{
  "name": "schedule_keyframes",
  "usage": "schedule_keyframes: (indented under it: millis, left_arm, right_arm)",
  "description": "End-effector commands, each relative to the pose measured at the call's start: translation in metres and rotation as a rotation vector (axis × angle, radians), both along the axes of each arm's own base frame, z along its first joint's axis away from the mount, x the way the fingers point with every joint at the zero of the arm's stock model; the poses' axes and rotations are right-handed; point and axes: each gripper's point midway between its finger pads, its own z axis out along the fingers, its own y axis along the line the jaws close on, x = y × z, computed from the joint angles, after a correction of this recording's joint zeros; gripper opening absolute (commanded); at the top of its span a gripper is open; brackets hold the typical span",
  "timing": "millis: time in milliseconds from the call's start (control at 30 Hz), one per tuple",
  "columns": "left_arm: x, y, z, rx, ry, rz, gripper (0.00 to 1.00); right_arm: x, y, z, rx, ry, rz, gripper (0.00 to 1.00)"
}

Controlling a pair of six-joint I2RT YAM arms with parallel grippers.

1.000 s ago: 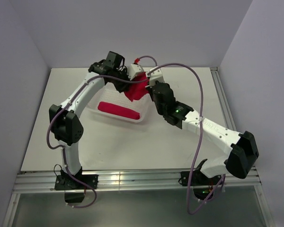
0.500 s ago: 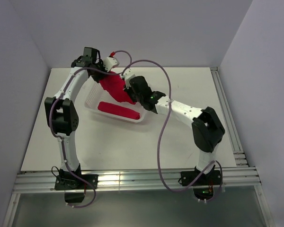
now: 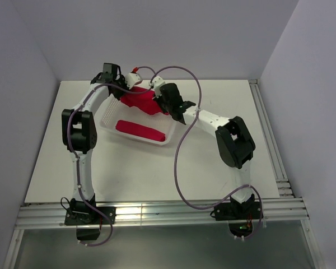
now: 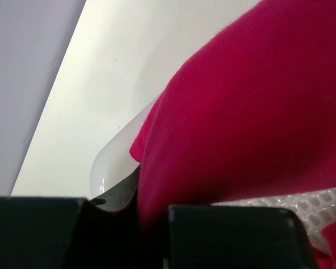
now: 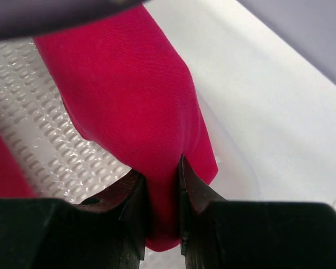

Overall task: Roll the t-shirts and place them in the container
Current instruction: Place the rolled tshirt into the container

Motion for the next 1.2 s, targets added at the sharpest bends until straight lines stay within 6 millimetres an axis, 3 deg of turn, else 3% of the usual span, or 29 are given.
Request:
schedule_keyframes:
  millis: [0,67,133,333,567,667,733,767,900,1167]
  left_arm:
    - [0.028,0.016,0.037,-0.031,-0.164,0.05,0.0]
    - [0.022,0.019,0.017,0.018,-0.166,0.026,0.0]
    - [0.019,0.023,0.015,0.066,-0.188,0.01,0.0]
    - [-0.016,0.034,-0.022,0.164,-0.127,-0.045,0.0]
    - [-0.03,0.038,-0.024,0.196,-0.102,-0.086,0.0]
    - [-0.04,0.04,-0.027,0.229,-0.056,-0.142,0.0]
    - [-0.048,0.043,-0.028,0.263,-0.017,-0.181,0.0]
    - [-0.051,0.046,-0.029,0.281,0.001,-0.19,0.0]
    - [-0.062,0.054,-0.034,0.333,0.081,-0.239,0.0]
    - [-0.079,0.065,-0.036,0.345,0.138,-0.287,0.04]
  right_arm:
    - [0.028,-0.029,0.026,-0.07,-0.109,-0.094,0.0]
    - [0.029,-0.034,0.018,-0.1,-0.104,-0.091,0.0]
    - [0.023,-0.036,0.005,-0.13,-0.083,-0.068,0.0]
    - [0.0,-0.04,-0.018,-0.207,-0.064,-0.027,0.0]
    - [-0.042,-0.016,-0.035,-0.204,-0.003,0.093,0.0]
    - [-0.066,-0.011,-0.04,-0.169,0.077,0.174,0.0]
    - [-0.072,-0.006,-0.041,-0.159,0.119,0.205,0.0]
    - [-0.079,-0.007,-0.049,-0.18,0.168,0.22,0.0]
    - [-0.087,0.004,-0.053,-0.168,0.239,0.284,0.0]
    - [-0.104,0.006,-0.073,-0.189,0.376,0.363,0.0]
